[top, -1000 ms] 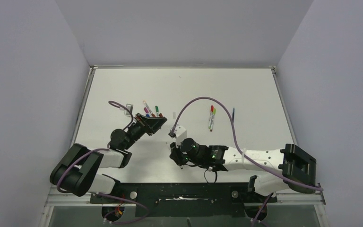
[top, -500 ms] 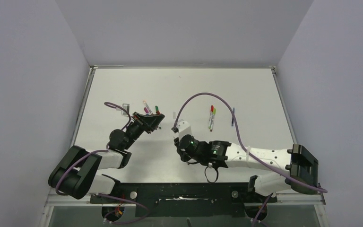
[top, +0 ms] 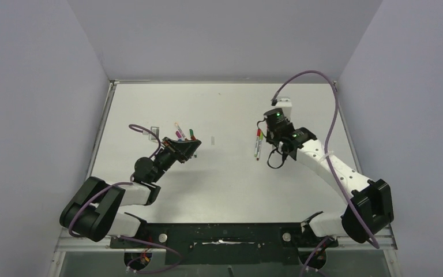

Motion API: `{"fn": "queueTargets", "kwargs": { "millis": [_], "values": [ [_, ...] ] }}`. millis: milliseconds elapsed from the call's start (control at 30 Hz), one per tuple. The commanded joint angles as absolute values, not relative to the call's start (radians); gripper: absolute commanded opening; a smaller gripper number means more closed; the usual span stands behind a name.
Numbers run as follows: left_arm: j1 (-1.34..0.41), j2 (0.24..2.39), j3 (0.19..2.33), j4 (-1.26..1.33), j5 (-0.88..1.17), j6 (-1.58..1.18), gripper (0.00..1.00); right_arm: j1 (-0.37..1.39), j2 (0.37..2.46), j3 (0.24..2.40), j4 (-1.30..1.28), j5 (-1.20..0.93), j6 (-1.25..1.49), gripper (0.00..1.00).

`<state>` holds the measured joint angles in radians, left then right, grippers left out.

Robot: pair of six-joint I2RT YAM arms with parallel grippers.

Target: Open the pen caps

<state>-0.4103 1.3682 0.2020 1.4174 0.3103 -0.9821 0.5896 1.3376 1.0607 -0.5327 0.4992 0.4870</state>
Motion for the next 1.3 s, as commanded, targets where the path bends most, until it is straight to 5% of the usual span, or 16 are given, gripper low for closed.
{"fn": "queueTargets", "kwargs": {
  "millis": [0, 433, 1267],
  "values": [
    [-0.408, 1.377, 0.227, 1.466, 0.31, -0.964, 0.11, 0.411, 1.371, 1.131, -0.502, 0.397, 0.403, 0.02],
    [-0.408, 1.366, 0.229, 1.46, 0.313, -0.963, 0.11, 0.166, 1.695, 1.253, -0.442, 0.176, 0.342, 0.0],
    [-0.41, 1.361, 0.23, 1.457, 0.316, -0.963, 0.11, 0.163, 1.879, 1.288, -0.419, 0.104, 0.342, 0.08]
  ]
}}
